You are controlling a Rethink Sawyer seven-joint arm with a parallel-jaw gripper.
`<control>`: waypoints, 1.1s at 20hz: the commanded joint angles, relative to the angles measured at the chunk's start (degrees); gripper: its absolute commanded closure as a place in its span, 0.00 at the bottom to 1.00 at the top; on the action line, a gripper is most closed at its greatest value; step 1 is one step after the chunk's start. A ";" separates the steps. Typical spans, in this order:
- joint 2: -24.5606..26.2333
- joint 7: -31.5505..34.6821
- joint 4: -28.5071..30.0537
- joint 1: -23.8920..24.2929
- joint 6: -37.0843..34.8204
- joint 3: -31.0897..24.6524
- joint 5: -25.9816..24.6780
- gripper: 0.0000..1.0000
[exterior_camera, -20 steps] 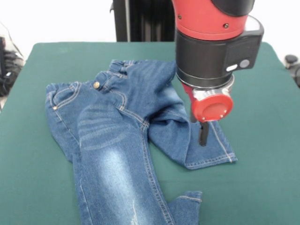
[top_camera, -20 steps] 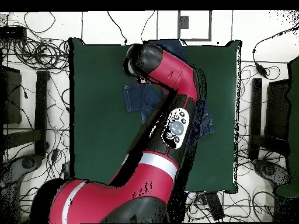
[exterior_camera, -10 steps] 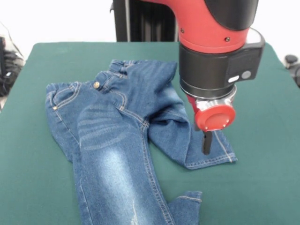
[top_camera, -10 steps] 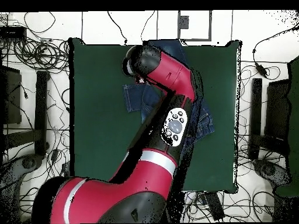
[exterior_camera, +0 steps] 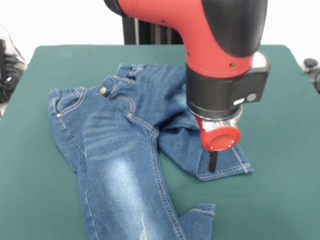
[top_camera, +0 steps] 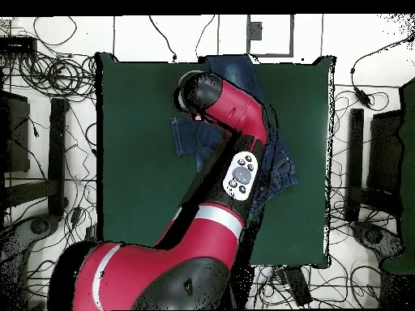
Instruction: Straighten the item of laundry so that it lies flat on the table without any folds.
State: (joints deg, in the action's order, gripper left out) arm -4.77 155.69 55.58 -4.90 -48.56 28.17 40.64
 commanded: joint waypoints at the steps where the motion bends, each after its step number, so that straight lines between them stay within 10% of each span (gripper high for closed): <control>1: 1.56 9.71 9.18 -1.30 3.35 -9.05 1.09 0.00; 22: -4.62 9.58 18.32 -1.22 4.28 -16.62 3.24 0.00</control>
State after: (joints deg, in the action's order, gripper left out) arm -6.06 155.69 65.99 -4.39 -46.16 20.20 40.67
